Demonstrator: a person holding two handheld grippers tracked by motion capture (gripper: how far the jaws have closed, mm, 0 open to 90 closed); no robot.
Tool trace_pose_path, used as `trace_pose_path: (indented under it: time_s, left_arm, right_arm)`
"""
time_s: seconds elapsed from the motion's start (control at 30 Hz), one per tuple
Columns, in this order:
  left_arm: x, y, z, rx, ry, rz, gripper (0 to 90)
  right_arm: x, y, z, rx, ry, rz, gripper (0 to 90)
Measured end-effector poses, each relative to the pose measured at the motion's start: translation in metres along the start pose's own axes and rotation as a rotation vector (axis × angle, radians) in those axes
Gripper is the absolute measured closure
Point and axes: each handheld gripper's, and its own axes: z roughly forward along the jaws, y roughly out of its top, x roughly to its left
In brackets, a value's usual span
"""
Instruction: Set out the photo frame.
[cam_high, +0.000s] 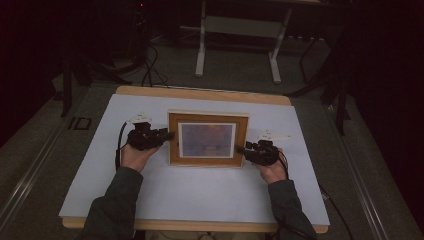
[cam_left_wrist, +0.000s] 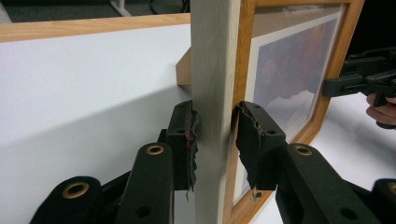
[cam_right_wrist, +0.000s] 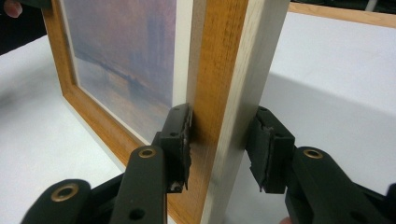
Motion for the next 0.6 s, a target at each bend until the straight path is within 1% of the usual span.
trace_pose_path:
  time_s: [0.03,0.1,0.13,0.17,0.2,0.3,0.5,0.53,0.6]
  left_arm:
    - [0.0,0.0,0.0,-0.001,-0.001,-0.002,67.9]
    - [0.0,0.0,0.0,-0.003,-0.006,-0.005,64.0]
    - [0.0,0.0,0.0,-0.003,-0.006,-0.005,64.0]
    - [-0.002,-0.001,0.001,-0.004,-0.006,-0.001,61.5]
    - [-0.003,-0.001,0.0,-0.006,-0.007,-0.001,60.8]
    - [-0.003,-0.002,-0.001,-0.008,-0.009,-0.005,59.3]
    - [-0.005,-0.002,-0.007,-0.018,-0.002,-0.005,58.9]
    - [-0.005,-0.003,-0.011,-0.031,-0.002,-0.003,58.9]
    - [-0.006,-0.002,-0.015,-0.041,0.004,0.002,58.9]
  right_arm:
    - [0.0,0.0,0.0,0.0,0.0,-0.002,60.9]
    - [0.0,0.0,0.0,0.0,0.0,-0.005,60.6]
    - [0.0,0.0,0.0,-0.001,-0.001,-0.006,60.6]
    - [0.0,0.0,-0.001,-0.006,-0.002,-0.005,57.6]
    - [-0.001,0.0,-0.002,-0.007,-0.002,-0.003,56.4]
    - [-0.002,0.0,-0.006,-0.011,-0.004,-0.003,54.4]
    - [-0.003,0.0,-0.012,-0.014,-0.01,-0.004,53.7]
    - [-0.003,-0.001,-0.014,-0.014,-0.013,-0.007,53.7]
    - [-0.002,-0.001,-0.016,-0.016,-0.017,-0.009,53.7]
